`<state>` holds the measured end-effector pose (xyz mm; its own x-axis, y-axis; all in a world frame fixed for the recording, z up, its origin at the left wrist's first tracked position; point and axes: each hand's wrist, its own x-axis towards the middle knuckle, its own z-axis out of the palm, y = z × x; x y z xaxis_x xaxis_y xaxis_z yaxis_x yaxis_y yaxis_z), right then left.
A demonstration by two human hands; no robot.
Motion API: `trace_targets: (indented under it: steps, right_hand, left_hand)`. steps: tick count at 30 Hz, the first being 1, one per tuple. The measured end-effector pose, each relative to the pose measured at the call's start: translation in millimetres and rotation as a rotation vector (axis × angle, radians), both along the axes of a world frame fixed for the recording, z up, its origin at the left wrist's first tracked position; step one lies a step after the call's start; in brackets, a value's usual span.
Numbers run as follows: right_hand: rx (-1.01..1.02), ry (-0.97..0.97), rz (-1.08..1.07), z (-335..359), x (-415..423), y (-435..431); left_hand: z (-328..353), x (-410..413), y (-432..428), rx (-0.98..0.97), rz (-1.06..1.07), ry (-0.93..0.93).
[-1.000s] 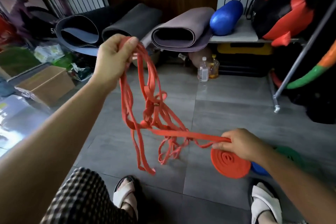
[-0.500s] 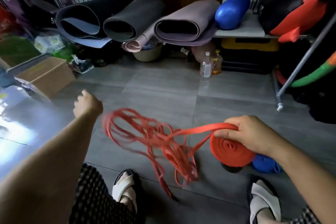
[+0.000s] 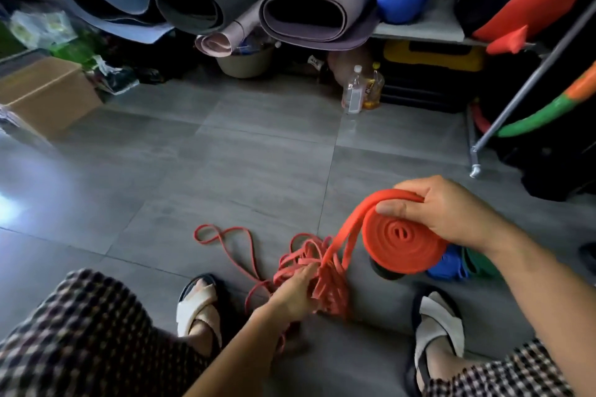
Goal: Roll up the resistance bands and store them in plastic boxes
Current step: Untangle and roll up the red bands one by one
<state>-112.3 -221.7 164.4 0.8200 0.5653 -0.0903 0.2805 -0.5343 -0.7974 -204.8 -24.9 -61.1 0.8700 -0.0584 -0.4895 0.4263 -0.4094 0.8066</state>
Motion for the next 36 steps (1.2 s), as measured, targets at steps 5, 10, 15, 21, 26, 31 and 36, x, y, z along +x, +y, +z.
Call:
trace_targets:
  steps: [5, 10, 15, 21, 26, 31, 36]
  right_hand:
    - [0.344, 0.167, -0.028, 12.3, 1.3, -16.4]
    - [0.265, 0.125, -0.048, 11.4, 10.3, -22.2]
    - [-0.016, 0.067, -0.165, -8.9, 22.3, -28.8]
    - [-0.180, 0.078, -0.248, -23.8, 25.1, -31.2]
    - [-0.188, 0.051, -0.266, -15.3, 22.9, -26.6]
    - [-0.249, 0.091, -0.240, -18.6, 19.4, -16.0]
    - [-0.173, 0.046, -0.274, -13.0, 21.0, -16.6]
  left_hand:
    - [-23.9, 9.9, -13.6, -0.004, 0.234, -0.075]
    - [-8.9, 18.8, -23.0, 0.169, 0.189, -0.099]
    - [60.0, 51.2, 7.9, 0.210, 0.105, -0.211]
    - [186.1, 67.6, 38.3, -0.104, 0.030, -0.299]
    - [264.7, 67.5, 92.8, -0.446, 0.328, -0.553]
    - [269.1, 68.0, 121.9, -0.483, 0.718, -0.688]
    - [263.8, 59.8, 174.5, -0.654, 1.376, -0.904]
